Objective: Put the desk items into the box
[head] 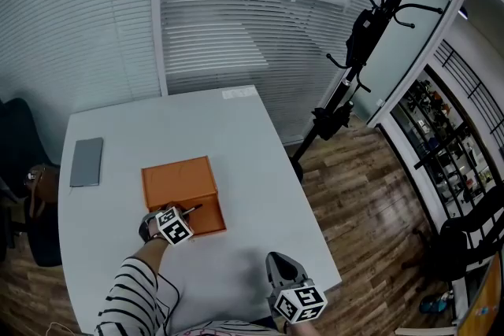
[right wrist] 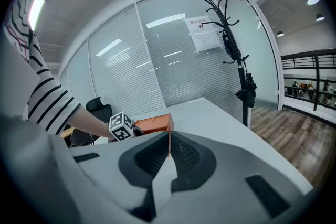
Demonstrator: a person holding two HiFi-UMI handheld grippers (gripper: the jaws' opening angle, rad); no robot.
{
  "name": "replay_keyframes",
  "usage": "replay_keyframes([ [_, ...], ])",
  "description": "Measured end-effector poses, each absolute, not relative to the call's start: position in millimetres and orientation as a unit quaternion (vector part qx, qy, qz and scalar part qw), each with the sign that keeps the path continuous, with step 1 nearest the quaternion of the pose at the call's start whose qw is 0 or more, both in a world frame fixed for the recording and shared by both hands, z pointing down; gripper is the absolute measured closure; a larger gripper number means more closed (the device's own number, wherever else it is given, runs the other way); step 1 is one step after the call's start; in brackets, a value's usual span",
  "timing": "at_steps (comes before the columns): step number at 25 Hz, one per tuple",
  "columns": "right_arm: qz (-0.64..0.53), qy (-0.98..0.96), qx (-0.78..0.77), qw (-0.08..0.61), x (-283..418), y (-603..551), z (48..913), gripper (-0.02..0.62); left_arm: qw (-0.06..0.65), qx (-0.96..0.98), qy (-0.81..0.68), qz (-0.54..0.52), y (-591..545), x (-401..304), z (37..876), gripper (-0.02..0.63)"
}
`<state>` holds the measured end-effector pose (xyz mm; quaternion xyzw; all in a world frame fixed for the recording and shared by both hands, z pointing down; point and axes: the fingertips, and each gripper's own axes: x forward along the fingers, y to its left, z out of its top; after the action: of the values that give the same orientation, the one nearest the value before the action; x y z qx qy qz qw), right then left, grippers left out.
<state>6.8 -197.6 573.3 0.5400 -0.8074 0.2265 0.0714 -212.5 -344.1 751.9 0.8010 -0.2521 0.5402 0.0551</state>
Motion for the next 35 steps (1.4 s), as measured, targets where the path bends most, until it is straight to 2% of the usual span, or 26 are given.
replay_keyframes([
  [7, 0.226, -0.807, 0.540, 0.074, 7.8, -197.6, 573.8, 0.569, 0.049, 0.800, -0.254, 0.542, -345.2, -211.9, 750.7, 0.572],
  [13, 0.225, -0.806, 0.542, 0.074, 9.5, -196.0, 572.4, 0.569, 0.039, 0.799, -0.254, 0.543, -343.5, -213.4, 747.6, 0.531],
  [20, 0.220, -0.811, 0.537, 0.072, 8.7, -193.2, 567.1, 0.569, 0.026, 0.804, -0.265, 0.532, -340.9, -212.1, 732.9, 0.529],
  [35, 0.202, -0.837, 0.506, 0.055, 1.7, -179.3, 548.1, 0.569, 0.022, 0.827, -0.362, 0.430, -323.5, -206.3, 652.6, 0.529],
])
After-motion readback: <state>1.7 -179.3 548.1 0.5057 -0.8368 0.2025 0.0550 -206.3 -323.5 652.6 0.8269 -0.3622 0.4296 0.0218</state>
